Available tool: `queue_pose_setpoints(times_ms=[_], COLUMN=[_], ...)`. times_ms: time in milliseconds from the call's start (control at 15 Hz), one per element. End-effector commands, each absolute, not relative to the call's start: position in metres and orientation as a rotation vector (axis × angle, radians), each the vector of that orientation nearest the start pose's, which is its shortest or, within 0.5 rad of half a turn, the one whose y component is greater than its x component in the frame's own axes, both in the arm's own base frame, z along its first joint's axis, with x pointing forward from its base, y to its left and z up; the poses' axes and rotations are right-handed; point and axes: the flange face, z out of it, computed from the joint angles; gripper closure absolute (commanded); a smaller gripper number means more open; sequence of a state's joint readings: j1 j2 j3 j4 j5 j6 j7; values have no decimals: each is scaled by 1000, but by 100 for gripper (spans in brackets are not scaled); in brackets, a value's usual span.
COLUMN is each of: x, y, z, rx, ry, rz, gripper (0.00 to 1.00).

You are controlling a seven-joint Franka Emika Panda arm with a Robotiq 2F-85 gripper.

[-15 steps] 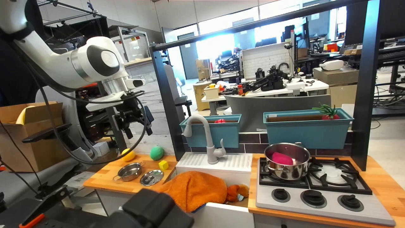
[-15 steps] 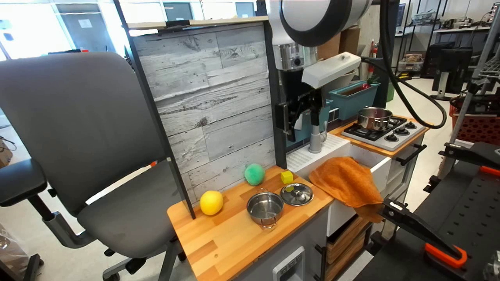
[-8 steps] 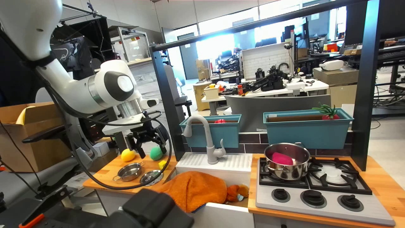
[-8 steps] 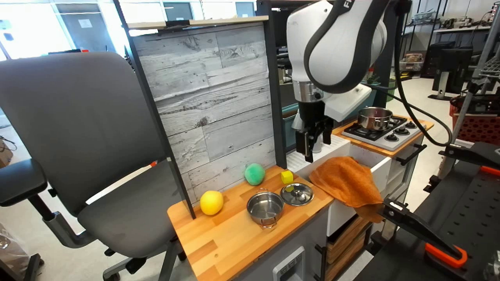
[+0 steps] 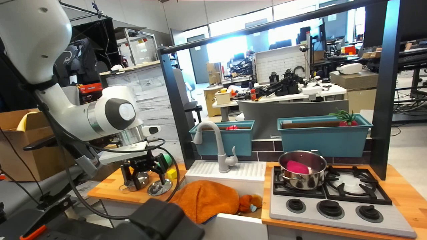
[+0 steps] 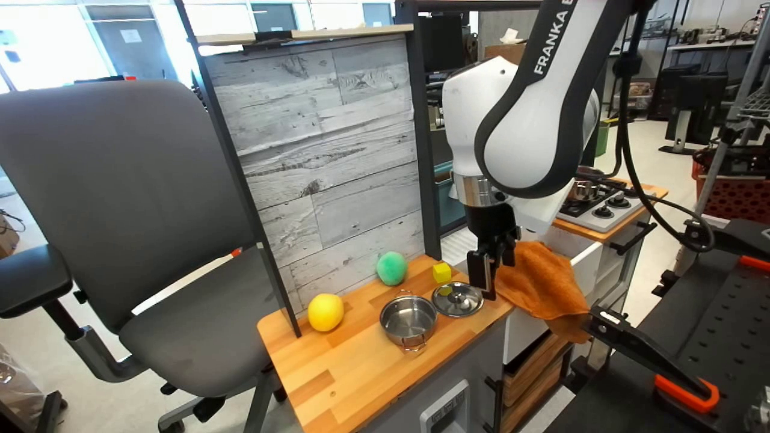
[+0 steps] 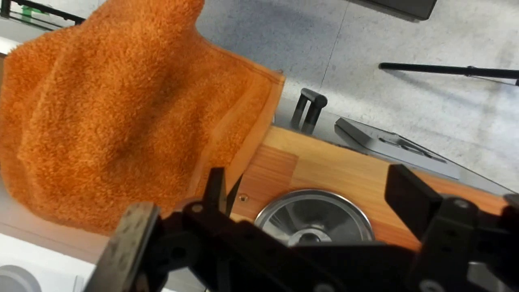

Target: Cover the pot with the silver

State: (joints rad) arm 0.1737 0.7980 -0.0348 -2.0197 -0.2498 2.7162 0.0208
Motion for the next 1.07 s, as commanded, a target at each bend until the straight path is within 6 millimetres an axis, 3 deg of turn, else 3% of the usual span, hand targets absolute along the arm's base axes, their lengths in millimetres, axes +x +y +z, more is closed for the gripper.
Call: queue_pose_setpoints(times_ms=[0, 533, 1000], x=[564, 603, 629], y=[84, 91, 106], z=[28, 20, -3], rx=[-3191, -3191, -3176], ry=[-634, -672, -678], rz=[146, 65, 107], gripper=[0, 0, 0])
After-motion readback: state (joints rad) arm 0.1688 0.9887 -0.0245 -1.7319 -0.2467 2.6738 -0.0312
